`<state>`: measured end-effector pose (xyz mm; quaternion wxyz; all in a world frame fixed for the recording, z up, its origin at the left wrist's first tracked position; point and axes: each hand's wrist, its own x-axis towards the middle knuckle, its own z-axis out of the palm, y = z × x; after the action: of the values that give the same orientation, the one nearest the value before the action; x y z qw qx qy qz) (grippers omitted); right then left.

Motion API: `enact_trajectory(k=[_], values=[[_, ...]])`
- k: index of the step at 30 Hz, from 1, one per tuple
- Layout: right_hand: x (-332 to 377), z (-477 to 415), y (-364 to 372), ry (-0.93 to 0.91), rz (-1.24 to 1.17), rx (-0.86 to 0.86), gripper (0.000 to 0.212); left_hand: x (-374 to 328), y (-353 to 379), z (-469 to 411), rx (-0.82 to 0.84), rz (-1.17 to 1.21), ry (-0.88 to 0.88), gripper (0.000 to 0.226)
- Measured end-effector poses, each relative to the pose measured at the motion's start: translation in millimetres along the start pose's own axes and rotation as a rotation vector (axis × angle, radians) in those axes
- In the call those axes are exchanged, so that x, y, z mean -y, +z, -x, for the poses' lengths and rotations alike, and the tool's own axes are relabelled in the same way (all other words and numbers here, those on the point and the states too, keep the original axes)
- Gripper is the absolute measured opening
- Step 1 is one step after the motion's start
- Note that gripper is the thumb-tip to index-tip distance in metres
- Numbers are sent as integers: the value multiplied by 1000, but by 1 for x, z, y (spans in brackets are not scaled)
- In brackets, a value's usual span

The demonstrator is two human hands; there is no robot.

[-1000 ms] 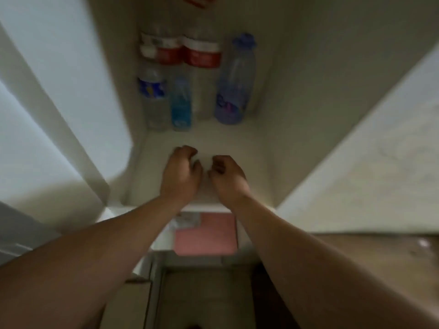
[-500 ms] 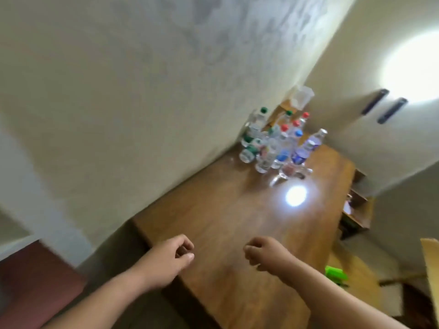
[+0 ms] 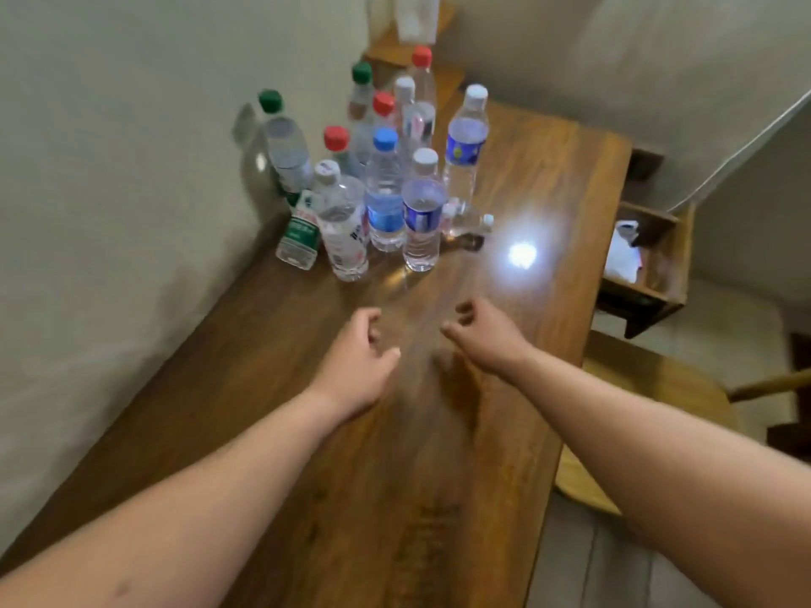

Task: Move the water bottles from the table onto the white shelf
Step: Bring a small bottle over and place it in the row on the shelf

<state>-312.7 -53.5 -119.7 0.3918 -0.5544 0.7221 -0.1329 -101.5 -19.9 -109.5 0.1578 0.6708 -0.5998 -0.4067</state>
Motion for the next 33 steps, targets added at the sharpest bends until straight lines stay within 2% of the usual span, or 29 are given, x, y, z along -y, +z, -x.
enact_trajectory(k=[5, 7, 9, 10, 13, 17, 21, 24, 27, 33], values=[[39, -85, -33, -201, -160, -169, 91, -66, 0, -93, -132, 8, 54, 74], [59, -100, -41, -266, -217, -190, 95, -84, -1, -116, -151, 39, 52, 75], [72, -110, -43, -334, -252, -192, 100, -93, 2, -127, -179, 62, 45, 65], [75, -113, -42, -354, -248, -180, 100, -93, 5, -130, -201, 37, 53, 60], [75, -114, -32, -373, -222, -168, 89, -90, 13, -127, -261, 21, 57, 70], [72, -106, -27, -358, -157, -152, 85, -85, 16, -123, -275, 139, 30, 62], [64, -94, -22, -336, -169, -121, 81, -82, 13, -107, -254, 150, 36, 61], [52, -76, -17, -347, -224, -64, 81, -75, 13, -82, -230, 139, 17, 69], [43, -46, -11, -343, -188, 10, 82, -62, 17, -45, -198, 141, 3, 67], [40, 34, 22, -349, -199, 142, 59, -13, 14, 37, -154, 241, -45, 68]])
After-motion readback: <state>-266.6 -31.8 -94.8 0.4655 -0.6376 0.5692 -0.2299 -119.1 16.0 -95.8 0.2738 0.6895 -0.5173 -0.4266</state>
